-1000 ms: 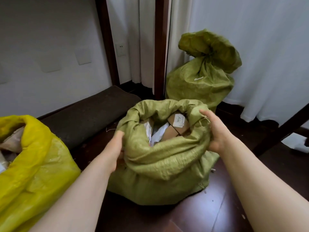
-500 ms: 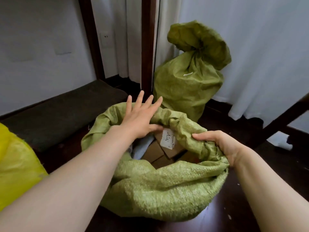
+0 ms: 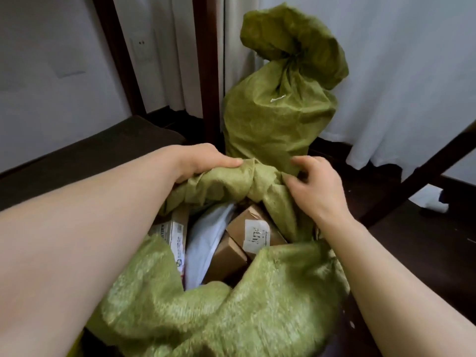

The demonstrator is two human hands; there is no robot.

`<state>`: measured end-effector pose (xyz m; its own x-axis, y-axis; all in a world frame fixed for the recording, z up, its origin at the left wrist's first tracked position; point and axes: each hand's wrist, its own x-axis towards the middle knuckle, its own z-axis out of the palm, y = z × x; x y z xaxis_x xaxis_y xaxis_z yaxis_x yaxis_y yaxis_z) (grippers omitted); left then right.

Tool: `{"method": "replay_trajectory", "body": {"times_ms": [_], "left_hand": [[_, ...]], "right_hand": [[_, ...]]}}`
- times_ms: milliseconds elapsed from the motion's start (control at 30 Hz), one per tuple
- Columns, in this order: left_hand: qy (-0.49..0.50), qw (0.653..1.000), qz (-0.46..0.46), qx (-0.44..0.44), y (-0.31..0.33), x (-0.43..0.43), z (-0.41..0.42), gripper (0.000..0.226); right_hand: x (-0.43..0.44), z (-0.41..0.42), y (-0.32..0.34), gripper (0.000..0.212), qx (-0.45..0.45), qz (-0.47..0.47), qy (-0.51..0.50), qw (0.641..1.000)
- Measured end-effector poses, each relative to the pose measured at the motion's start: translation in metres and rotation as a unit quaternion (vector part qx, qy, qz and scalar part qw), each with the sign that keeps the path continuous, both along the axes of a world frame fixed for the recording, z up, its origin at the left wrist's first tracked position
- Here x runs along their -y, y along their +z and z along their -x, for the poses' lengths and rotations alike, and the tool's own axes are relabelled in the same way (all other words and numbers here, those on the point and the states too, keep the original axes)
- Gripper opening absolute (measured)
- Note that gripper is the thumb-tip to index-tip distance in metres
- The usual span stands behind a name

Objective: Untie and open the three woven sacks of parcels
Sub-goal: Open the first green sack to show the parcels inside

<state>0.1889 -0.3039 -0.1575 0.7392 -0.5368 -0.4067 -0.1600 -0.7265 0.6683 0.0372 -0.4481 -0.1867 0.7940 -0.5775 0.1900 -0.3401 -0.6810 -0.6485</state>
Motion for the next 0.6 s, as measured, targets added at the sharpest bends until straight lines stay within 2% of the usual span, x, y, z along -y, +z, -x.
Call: {"method": "replay_trajectory", "body": {"times_ms": [33, 100, 167, 200, 233, 267, 333, 400, 467, 500, 533, 600], "left_hand": [[0.025, 0.998, 0.012, -0.049, 0.001, -0.002, -0.002, 0.040], [0.062, 0.987, 0.015, -0.149, 0.005, -0.008, -0.003, 0.036], [0.075, 0.985, -0.005, -0.157, 0.005, -0.009, -0.001, 0.044], [0.080, 0.991, -0.011, -0.109, 0.004, -0.007, -0.001, 0.048], [0.079, 0.996, -0.010, -0.024, 0.003, -0.005, 0.000, 0.048], [0.064, 0.995, -0.007, 0.074, 0.004, -0.003, 0.004, 0.047], [-0.009, 0.967, -0.034, 0.252, 0.007, -0.005, 0.014, 0.056], [-0.063, 0.922, -0.138, 0.356, 0.010, -0.019, 0.028, 0.086], [-0.044, 0.900, -0.258, 0.348, 0.005, -0.040, 0.036, 0.113], [-0.024, 0.901, -0.296, 0.317, -0.001, -0.051, 0.040, 0.117], [-0.004, 0.910, -0.303, 0.282, -0.006, -0.062, 0.044, 0.114], [0.023, 0.945, -0.226, 0.235, -0.022, -0.081, 0.039, 0.087]], "right_hand": [[-0.008, -0.004, 0.004, 0.054, 0.000, -0.057, 0.053, 0.997], [-0.024, -0.010, 0.003, 0.066, -0.062, -0.143, 0.104, 0.982], [-0.032, -0.014, -0.011, 0.037, -0.070, -0.085, 0.097, 0.989], [-0.031, -0.017, -0.016, 0.033, -0.044, -0.085, 0.062, 0.994], [-0.029, -0.019, -0.020, 0.035, -0.010, -0.130, 0.020, 0.991], [-0.026, -0.022, -0.022, 0.036, 0.016, -0.215, -0.021, 0.976], [-0.018, -0.026, -0.025, 0.034, 0.055, -0.363, -0.089, 0.926], [-0.010, -0.029, -0.027, 0.025, 0.050, -0.432, -0.108, 0.894], [-0.003, -0.031, -0.030, 0.022, 0.042, -0.457, -0.121, 0.880], [0.000, -0.032, -0.031, 0.026, 0.040, -0.466, -0.129, 0.874], [0.005, -0.034, -0.035, 0.033, 0.034, -0.477, -0.137, 0.867], [0.011, -0.036, -0.042, 0.046, 0.007, -0.510, -0.135, 0.850]]}}
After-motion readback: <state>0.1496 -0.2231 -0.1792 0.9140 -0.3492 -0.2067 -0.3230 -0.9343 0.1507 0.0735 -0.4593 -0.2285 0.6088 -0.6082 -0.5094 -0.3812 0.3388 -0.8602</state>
